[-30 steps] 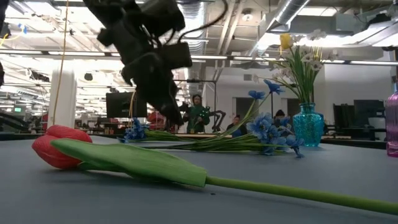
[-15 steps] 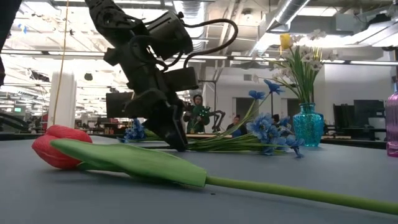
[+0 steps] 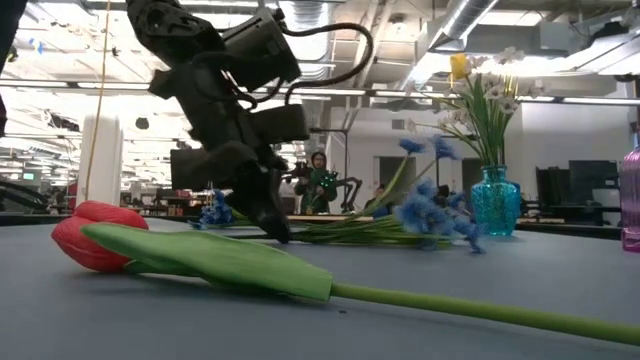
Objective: Sort flowers into vase by color
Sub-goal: Put the bottom blue flowers into the violet vase
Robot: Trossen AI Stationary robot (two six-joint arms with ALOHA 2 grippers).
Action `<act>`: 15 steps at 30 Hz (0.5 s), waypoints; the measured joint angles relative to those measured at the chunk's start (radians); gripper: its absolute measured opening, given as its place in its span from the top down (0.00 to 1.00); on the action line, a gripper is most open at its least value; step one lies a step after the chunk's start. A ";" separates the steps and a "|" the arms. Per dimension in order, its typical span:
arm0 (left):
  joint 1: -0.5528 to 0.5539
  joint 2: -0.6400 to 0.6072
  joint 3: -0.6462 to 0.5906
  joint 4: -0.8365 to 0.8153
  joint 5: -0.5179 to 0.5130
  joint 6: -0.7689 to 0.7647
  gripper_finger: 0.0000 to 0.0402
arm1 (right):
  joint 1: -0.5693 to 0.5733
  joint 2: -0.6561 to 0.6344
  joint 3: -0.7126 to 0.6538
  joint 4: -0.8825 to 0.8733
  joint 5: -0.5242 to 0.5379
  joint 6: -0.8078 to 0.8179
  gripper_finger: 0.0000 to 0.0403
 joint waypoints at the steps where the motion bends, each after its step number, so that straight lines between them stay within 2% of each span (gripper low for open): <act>1: -0.005 -0.016 -0.004 -0.015 -0.001 -0.002 0.99 | 0.001 -0.009 0.000 -0.001 -0.009 0.000 0.35; 4: -0.010 -0.092 -0.009 -0.055 -0.034 -0.024 0.99 | 0.017 -0.042 0.000 0.006 -0.009 0.004 0.35; 9: 0.008 -0.288 -0.006 -0.070 -0.130 -0.056 1.00 | 0.063 -0.104 0.000 0.089 -0.010 -0.002 0.35; 15: 0.051 -0.533 -0.005 0.014 -0.117 -0.179 1.00 | 0.102 -0.149 0.001 0.163 -0.009 -0.026 0.35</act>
